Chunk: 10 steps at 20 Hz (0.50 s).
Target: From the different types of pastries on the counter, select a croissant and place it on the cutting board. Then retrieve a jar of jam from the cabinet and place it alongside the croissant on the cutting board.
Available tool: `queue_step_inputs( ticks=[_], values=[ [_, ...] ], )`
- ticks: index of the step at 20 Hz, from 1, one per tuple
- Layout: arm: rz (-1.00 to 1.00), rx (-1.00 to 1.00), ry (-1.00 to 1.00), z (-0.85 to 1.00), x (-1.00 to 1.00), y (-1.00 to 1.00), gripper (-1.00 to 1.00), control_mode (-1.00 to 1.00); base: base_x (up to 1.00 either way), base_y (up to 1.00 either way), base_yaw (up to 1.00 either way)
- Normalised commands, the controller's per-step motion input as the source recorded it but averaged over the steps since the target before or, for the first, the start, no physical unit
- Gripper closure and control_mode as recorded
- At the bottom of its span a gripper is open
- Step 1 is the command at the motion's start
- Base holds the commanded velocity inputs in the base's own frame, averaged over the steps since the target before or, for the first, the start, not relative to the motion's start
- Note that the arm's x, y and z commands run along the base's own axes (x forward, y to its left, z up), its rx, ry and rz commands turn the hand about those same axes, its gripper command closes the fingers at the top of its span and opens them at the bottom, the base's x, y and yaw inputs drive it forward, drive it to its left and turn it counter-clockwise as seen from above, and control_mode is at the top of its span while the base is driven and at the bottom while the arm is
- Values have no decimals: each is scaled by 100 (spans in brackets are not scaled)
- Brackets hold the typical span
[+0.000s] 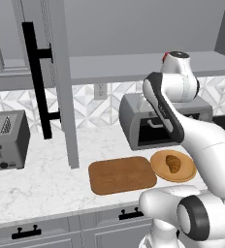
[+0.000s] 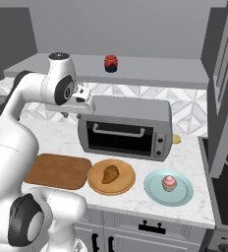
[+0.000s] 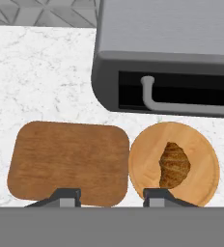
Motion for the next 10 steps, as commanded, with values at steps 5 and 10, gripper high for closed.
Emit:
queue_step_inputs(
  ticks=[5,10],
  values=[
    [0,0,1,0,5,0,-100,-100,0,0,0],
    [0,0,-2,1,7,-3,-100,-100,0,0,0]
  ],
)
